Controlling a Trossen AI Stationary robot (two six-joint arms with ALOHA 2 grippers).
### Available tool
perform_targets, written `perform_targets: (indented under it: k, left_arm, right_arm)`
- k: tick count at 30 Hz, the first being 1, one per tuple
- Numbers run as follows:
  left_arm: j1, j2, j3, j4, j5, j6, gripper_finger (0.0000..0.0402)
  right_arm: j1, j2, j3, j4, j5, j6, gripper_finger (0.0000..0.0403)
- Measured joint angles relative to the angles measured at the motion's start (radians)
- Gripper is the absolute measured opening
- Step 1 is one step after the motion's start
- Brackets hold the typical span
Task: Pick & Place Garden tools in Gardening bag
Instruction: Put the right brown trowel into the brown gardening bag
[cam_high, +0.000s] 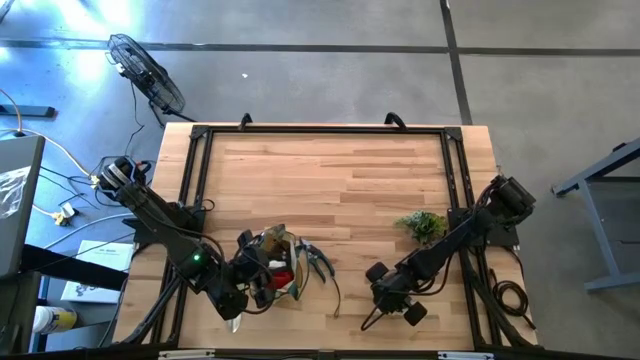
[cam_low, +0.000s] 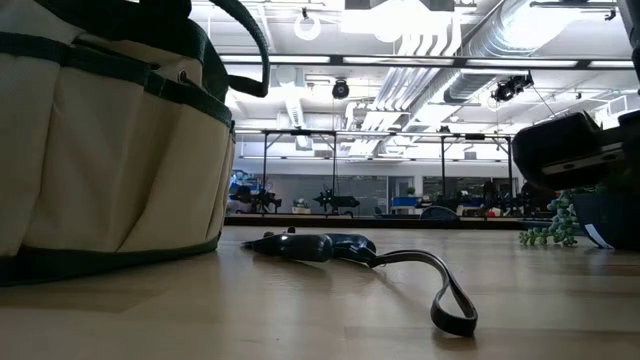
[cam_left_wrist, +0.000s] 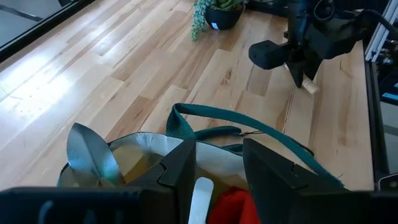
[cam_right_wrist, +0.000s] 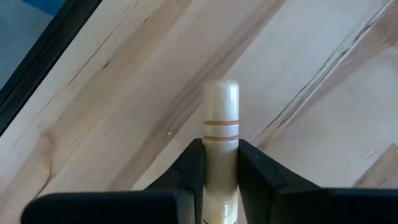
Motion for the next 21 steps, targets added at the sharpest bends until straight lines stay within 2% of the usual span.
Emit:
perform_targets:
  k: [8, 15, 18, 21]
  left_arm:
    - [0.0, 0.0, 0.0, 0.013, 0.054, -0.026, 0.0126]
    - [0.0, 0.001, 0.0, 0.029, 0.024, 0.014, 0.0126]
    - [0.0, 0.002, 0.0, 0.047, -0.012, 0.061, 0.0126]
    - [0.0, 0.002, 0.0, 0.087, -0.06, 0.128, 0.0126]
  right_arm:
    - [0.0, -0.024, -0.001, 0.016, 0.083, -0.008, 0.0057]
    - [-0.003, -0.171, -0.001, -0.051, 0.34, -0.021, 0.0057]
    - [-0.001, -0.252, -0.001, 0.004, 0.438, -0.02, 0.0057]
    - [-0.001, -0.321, -0.001, 0.126, 0.467, -0.031, 0.0057]
